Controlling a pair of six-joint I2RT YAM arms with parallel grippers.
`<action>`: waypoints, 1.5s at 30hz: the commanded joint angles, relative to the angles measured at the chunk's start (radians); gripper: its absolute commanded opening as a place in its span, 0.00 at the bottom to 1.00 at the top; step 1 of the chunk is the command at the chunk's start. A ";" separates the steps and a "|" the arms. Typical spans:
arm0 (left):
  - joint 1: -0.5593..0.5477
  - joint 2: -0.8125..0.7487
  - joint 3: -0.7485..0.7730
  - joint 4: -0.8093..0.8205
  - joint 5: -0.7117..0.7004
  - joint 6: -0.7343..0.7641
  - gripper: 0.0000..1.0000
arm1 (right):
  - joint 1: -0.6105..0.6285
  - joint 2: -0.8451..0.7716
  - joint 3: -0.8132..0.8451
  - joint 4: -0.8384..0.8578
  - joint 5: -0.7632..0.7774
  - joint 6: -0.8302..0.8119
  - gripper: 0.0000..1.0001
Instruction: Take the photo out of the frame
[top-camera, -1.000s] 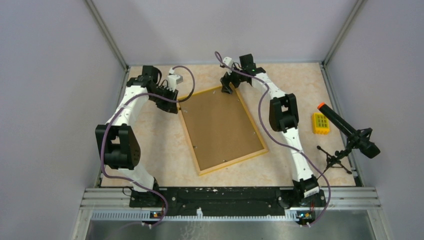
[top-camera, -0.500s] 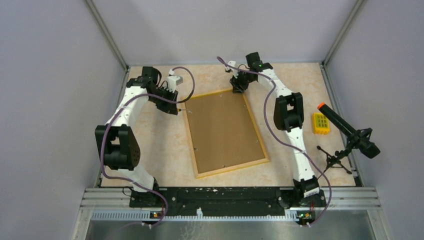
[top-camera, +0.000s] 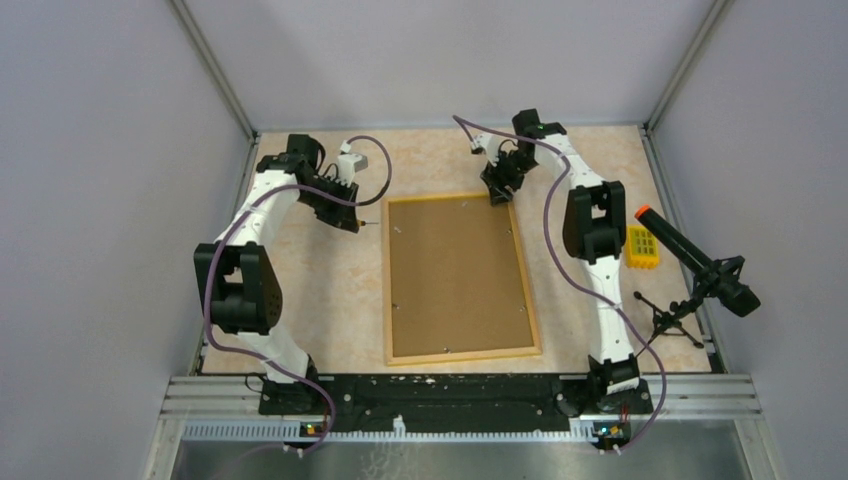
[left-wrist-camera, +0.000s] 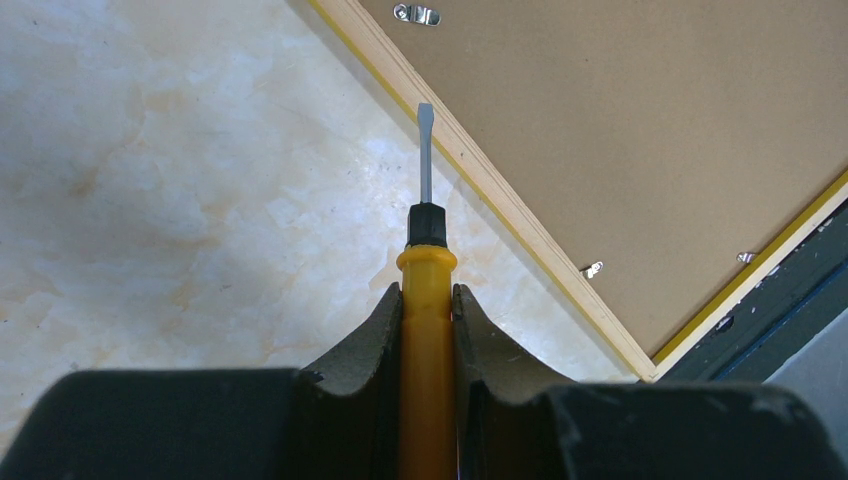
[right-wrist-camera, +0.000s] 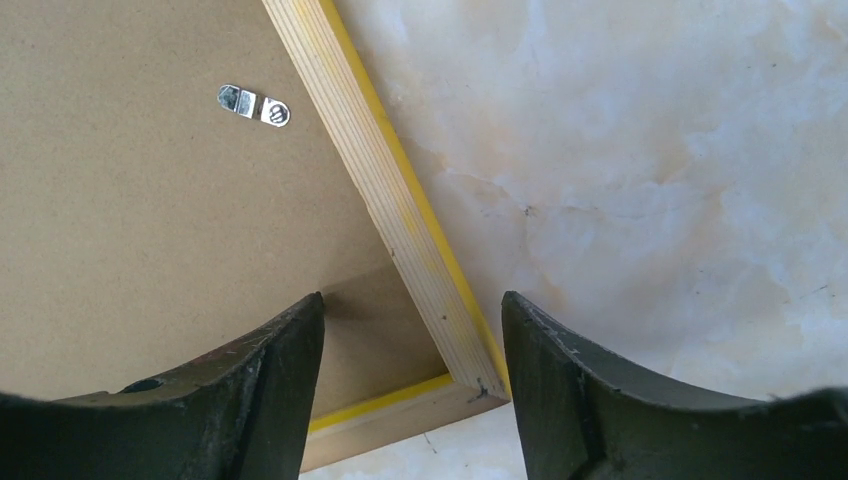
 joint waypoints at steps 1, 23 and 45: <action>0.006 -0.002 0.047 -0.011 0.032 0.016 0.00 | 0.081 0.034 0.060 -0.009 0.074 0.021 0.66; 0.005 0.006 0.054 -0.013 -0.022 0.048 0.00 | -0.014 0.167 0.145 0.029 0.322 0.176 0.00; -0.151 0.014 0.066 0.059 -0.378 0.153 0.00 | -0.031 -0.133 -0.300 0.169 0.221 0.375 0.00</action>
